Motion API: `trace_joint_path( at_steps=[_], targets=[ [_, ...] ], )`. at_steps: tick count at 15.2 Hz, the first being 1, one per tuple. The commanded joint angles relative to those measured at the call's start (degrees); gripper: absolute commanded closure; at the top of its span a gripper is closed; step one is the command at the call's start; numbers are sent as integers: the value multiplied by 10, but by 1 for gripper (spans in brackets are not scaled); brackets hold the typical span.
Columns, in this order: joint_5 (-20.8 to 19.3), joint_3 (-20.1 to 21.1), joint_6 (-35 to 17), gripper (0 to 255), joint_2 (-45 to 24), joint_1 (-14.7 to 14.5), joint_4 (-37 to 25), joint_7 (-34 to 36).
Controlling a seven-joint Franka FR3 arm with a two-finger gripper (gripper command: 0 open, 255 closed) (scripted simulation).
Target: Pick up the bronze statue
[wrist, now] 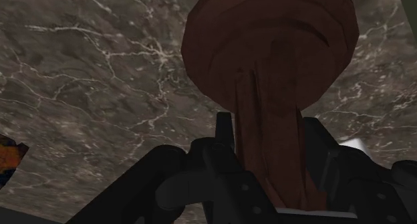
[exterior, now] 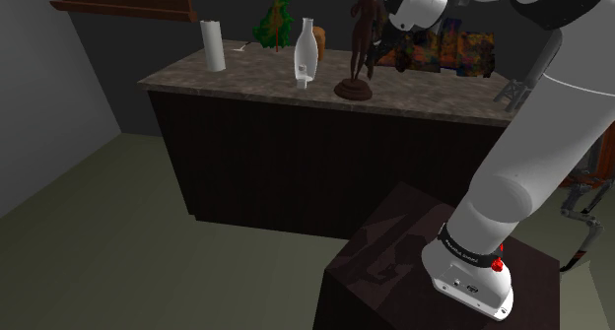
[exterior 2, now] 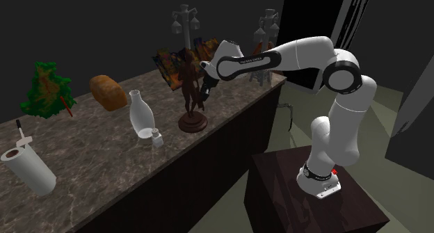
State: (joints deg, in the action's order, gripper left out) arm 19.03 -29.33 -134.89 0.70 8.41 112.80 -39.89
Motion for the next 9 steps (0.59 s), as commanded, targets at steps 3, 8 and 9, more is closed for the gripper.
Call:
trace_joint_path(
  at_steps=[3, 8, 9],
  targets=[
    [0, 0, 0, 255, -1, 0, 0, 0],
    [-15, 0, 27, 255, 9, 0, -21, 15],
    [-17, 0, 34, 255, 10, 0, -27, 18]
  ],
)
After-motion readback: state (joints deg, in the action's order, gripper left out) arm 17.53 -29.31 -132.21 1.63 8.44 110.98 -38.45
